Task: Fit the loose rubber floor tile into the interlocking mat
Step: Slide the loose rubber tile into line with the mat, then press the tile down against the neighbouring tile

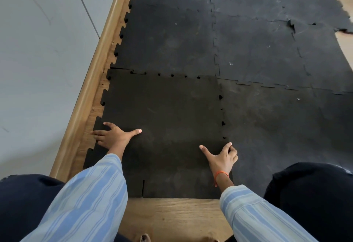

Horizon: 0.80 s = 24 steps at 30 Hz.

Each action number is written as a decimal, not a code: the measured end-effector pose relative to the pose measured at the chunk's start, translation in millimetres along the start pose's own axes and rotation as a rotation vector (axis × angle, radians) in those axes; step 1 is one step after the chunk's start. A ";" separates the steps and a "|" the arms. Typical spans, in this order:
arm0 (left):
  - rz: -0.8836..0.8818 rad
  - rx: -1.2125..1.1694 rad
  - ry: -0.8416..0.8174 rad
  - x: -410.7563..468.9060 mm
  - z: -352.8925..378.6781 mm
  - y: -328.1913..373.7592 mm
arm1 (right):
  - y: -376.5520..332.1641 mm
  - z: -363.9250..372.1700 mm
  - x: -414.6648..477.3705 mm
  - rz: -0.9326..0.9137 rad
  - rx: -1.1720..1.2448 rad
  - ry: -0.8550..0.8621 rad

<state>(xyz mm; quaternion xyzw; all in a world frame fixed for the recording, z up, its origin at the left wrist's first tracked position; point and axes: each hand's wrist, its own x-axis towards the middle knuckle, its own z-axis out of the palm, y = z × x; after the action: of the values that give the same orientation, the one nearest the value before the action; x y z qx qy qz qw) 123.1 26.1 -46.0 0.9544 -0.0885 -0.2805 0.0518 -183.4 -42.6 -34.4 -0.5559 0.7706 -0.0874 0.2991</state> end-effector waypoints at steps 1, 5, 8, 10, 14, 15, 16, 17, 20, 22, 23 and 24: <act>0.000 -0.011 -0.009 -0.5 1.0 0.7 | -0.8 -1.3 0.2 -0.002 -0.030 0.000; 0.032 -0.007 -0.054 -12.4 13.8 8.0 | -3.2 0.5 -4.1 -0.075 -0.266 -0.002; 0.123 0.060 -0.076 -32.3 35.7 18.5 | -0.3 10.1 -13.6 -0.124 -0.346 -0.030; 0.179 0.084 -0.070 -44.9 48.6 22.1 | 7.4 13.1 -17.1 -0.159 -0.382 -0.033; 0.350 0.131 -0.010 -68.4 70.3 25.0 | 16.9 12.7 -14.9 -0.194 -0.420 -0.059; 0.397 0.150 0.010 -75.4 76.1 26.5 | 17.1 13.2 -13.9 -0.197 -0.422 -0.069; 0.440 0.163 0.024 -82.1 81.5 28.5 | 16.9 13.8 -12.4 -0.201 -0.419 -0.083; 0.478 0.175 0.031 -87.9 86.0 31.2 | 17.2 13.8 -10.4 -0.207 -0.416 -0.099; 0.539 0.221 0.025 -97.1 95.3 38.0 | 22.3 11.4 -7.3 -0.245 -0.453 -0.118; 0.544 0.234 0.033 -98.1 99.3 40.5 | 23.1 9.9 -6.5 -0.263 -0.456 -0.115; 0.542 0.237 0.038 -98.2 100.3 40.8 | 22.3 9.3 -6.7 -0.257 -0.429 -0.112; 0.541 0.239 0.048 -97.9 101.5 40.3 | 21.3 9.2 -7.0 -0.250 -0.393 -0.105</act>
<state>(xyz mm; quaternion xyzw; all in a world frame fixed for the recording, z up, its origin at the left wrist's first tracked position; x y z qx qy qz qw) -18.8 0.9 -73.5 0.9018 -0.3708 -0.2214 0.0141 -194.0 -26.6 -49.3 -0.6984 0.6813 0.0570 0.2117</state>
